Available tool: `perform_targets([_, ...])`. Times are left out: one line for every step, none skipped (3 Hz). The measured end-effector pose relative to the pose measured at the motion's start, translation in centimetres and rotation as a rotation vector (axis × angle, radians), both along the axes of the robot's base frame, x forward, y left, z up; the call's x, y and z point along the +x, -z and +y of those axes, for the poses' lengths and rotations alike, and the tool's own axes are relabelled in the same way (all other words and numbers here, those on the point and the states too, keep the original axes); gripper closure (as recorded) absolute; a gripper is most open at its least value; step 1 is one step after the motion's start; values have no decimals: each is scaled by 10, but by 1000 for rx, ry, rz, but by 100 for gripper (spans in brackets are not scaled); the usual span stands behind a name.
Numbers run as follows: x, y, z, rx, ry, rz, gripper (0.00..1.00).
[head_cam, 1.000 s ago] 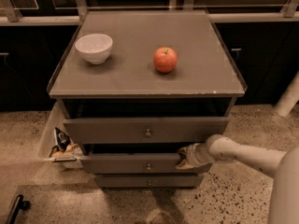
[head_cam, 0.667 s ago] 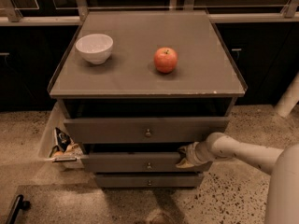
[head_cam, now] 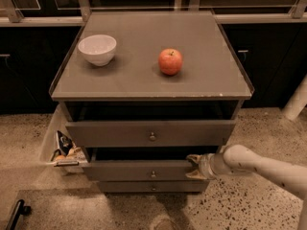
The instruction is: Open middle drawer
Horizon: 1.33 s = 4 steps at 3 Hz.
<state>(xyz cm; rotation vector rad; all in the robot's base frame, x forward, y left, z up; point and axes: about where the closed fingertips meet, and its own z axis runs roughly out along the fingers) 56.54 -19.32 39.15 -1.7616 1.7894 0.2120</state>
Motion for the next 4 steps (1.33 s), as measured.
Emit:
perform_targets([-2,-5,-1,1,1,0,86])
perform_targets([-14,-10,-5,6,4,-9,100])
perform_targets([-14,-10,-5,6,4,-9,81])
perform_targets([-12,-8,-4,7,5,-2,50])
